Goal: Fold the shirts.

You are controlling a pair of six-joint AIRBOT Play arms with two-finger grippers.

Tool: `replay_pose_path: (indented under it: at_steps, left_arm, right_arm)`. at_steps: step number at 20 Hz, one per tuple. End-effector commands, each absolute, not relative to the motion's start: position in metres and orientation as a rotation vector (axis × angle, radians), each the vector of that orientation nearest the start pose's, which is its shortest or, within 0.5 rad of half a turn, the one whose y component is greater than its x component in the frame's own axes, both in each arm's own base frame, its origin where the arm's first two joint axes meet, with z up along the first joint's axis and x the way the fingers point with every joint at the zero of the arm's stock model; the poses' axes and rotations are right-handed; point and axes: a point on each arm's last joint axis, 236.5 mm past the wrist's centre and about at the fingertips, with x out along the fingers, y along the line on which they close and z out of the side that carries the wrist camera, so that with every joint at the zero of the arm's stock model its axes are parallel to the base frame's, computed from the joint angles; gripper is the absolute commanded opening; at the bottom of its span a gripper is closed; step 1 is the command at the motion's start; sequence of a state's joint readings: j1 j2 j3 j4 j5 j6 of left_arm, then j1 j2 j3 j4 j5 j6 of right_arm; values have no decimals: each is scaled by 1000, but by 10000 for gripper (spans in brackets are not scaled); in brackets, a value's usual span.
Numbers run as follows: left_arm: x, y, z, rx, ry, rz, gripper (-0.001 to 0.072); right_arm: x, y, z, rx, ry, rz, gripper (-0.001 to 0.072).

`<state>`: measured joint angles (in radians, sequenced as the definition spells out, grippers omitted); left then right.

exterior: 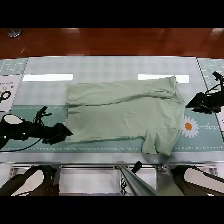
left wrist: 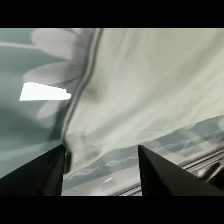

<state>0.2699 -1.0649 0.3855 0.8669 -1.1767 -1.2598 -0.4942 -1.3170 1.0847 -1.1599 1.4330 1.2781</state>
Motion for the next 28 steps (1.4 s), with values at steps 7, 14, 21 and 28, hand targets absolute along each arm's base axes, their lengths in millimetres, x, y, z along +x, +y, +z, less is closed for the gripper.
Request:
replay_pose_path:
  at_steps: [7, 14, 21, 28]
  left_arm:
    - [222, -118, -102, -922, 1439, -260, 25]
    - [219, -118, -98, -913, 1440, -298, 26]
    - [219, -118, -98, -883, 1430, -323, 26]
    - [221, -116, -100, -877, 1420, -314, 26]
  right_arm:
    - [285, -78, -29, 430, 1552, 61, 485]
    - [219, -72, -72, 671, 1574, -19, 538]
    - [203, -13, -94, 653, 1657, 135, 536]
    - [213, 13, -104, 554, 1682, 113, 318]
